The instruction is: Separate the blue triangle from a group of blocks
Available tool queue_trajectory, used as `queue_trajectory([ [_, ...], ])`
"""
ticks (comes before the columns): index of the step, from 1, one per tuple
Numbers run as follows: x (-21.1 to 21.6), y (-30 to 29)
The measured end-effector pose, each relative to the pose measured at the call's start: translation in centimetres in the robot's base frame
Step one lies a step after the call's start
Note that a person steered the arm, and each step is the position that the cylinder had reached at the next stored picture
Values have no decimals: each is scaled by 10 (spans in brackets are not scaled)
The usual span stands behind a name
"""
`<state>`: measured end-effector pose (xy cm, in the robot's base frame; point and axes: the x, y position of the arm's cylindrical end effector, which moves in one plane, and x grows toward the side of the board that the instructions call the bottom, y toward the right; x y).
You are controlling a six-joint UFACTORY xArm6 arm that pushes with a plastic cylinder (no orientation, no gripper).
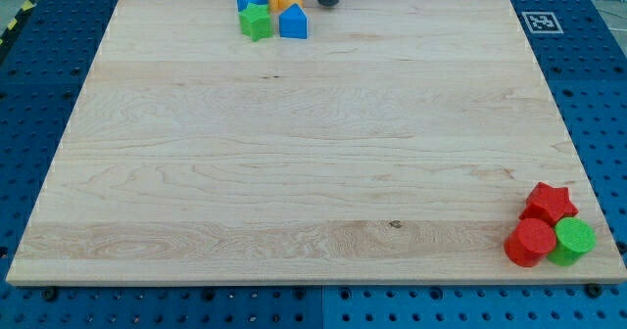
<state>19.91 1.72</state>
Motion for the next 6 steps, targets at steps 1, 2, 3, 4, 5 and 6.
queue_trajectory([
  [1,7,0],
  [2,15,1],
  [3,33,1],
  [4,45,-7],
  [5,41,-24],
  [6,34,-24],
])
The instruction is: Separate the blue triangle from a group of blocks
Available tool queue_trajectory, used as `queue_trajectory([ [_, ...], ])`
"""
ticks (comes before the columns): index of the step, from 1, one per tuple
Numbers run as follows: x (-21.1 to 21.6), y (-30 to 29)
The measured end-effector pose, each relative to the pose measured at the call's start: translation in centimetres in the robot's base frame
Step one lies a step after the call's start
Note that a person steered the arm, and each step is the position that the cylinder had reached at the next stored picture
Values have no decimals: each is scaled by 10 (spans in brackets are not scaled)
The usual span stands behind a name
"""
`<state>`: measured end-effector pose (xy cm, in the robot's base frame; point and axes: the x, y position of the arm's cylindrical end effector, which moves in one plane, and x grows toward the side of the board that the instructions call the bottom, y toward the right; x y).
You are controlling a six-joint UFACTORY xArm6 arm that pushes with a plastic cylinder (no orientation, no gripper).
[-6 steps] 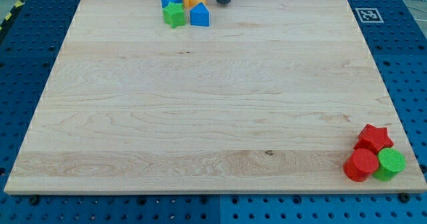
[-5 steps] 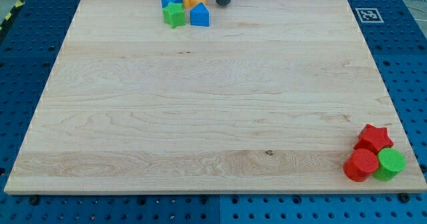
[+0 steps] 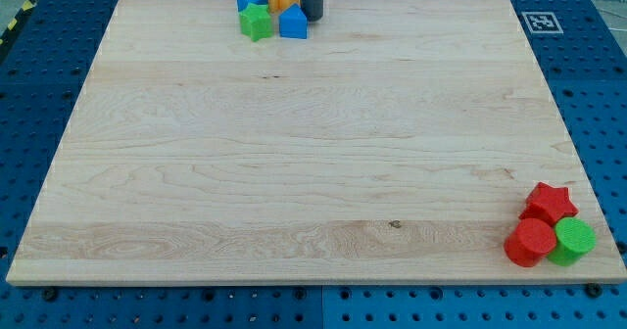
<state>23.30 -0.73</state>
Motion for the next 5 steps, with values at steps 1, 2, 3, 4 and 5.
queue_trajectory([
  [1,2,0],
  [2,2,-3],
  [3,18,-19],
  [4,20,-39],
  [5,19,-55],
])
